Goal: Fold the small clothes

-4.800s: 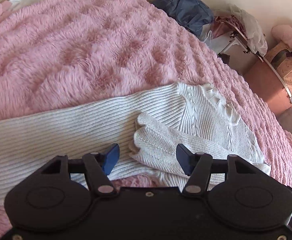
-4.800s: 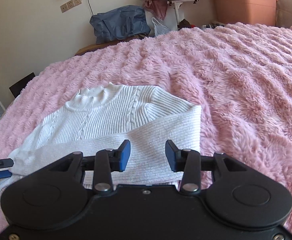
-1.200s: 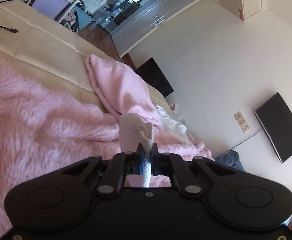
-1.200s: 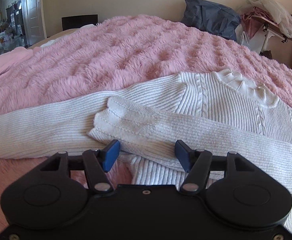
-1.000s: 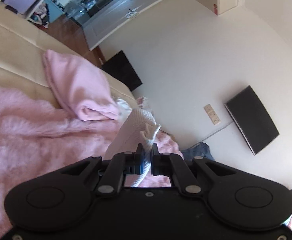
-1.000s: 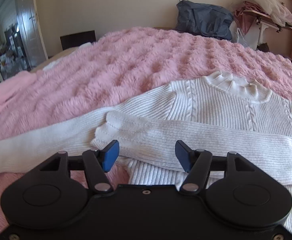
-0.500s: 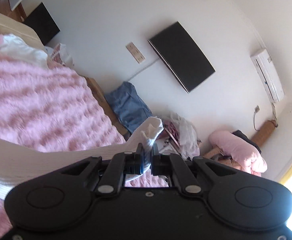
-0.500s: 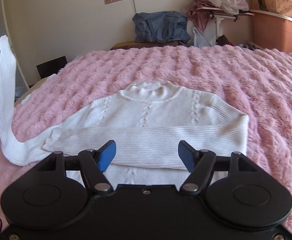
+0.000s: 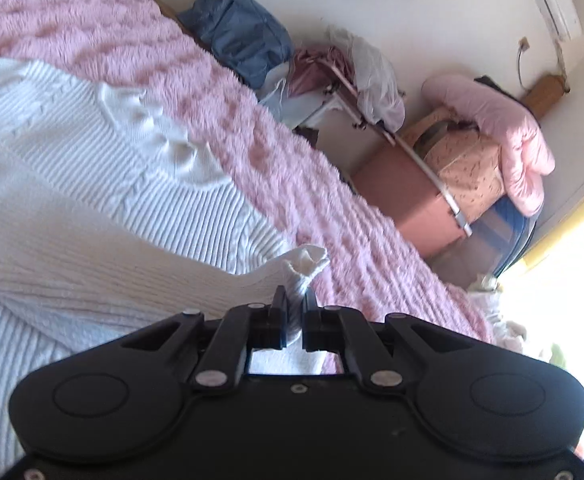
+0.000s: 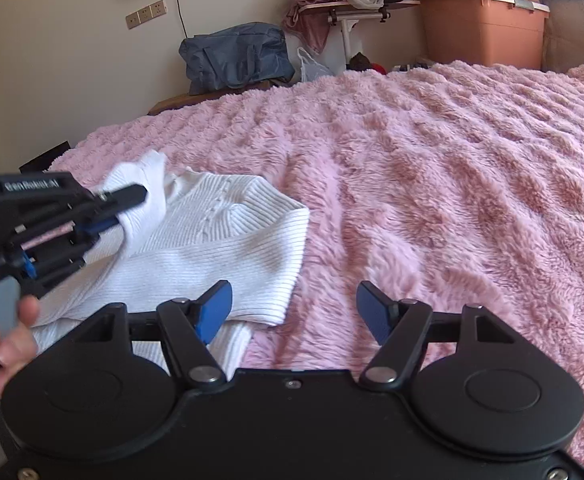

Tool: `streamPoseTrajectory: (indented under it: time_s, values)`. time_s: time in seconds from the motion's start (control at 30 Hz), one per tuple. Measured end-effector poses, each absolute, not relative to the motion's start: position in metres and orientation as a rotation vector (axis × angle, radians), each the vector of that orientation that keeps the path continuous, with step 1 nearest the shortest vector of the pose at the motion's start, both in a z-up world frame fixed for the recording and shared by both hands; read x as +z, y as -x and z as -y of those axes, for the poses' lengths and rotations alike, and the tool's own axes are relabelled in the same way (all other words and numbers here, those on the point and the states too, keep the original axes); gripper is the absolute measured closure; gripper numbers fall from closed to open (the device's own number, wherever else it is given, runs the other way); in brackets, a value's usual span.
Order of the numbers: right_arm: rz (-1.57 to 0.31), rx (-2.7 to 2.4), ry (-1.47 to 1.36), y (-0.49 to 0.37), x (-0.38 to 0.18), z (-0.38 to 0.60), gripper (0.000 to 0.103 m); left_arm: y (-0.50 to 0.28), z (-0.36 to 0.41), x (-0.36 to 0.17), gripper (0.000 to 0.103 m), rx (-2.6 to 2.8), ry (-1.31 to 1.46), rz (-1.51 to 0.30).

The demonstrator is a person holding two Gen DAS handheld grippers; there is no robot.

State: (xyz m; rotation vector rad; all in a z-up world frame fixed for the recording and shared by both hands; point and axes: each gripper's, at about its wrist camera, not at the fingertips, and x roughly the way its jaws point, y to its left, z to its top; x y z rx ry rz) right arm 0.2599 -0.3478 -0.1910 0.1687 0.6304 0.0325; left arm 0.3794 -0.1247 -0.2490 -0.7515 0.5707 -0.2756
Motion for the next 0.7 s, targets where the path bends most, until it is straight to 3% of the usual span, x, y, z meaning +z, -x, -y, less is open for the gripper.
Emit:
streamPoseTrajectory:
  time_s: [0.3, 0.33, 0.4, 0.57, 0.63, 0.7]
  values:
    - [-0.597, 0.004, -0.229, -0.264, -0.184, 0.362, 0.032, -0.393, 0.142, -0.278, 0.097, -0.345, 0.602, -0.706]
    - [-0.594, 0.005, -0.231, -0.265, -0.182, 0.361, 0.032, -0.393, 0.141, -0.275, 0.093, -0.347, 0.589, -0.710]
    - [-0.592, 0.013, -0.230, -0.268, -0.178, 0.357, 0.032, -0.389, 0.136, -0.265, 0.065, -0.372, 0.587, -0.703]
    - [-0.591, 0.058, -0.202, -0.277, -0.172, 0.340, 0.033, -0.357, 0.093, -0.220, 0.062, -0.349, 0.559, -0.614]
    - [-0.607, 0.102, -0.192, -0.286, -0.174, 0.332, 0.038, -0.344, 0.065, -0.208, 0.061, -0.282, 0.524, -0.602]
    - [-0.641, 0.145, -0.171, -0.300, -0.179, 0.324, 0.063, -0.330, 0.031, -0.202, 0.060, -0.221, 0.500, -0.582]
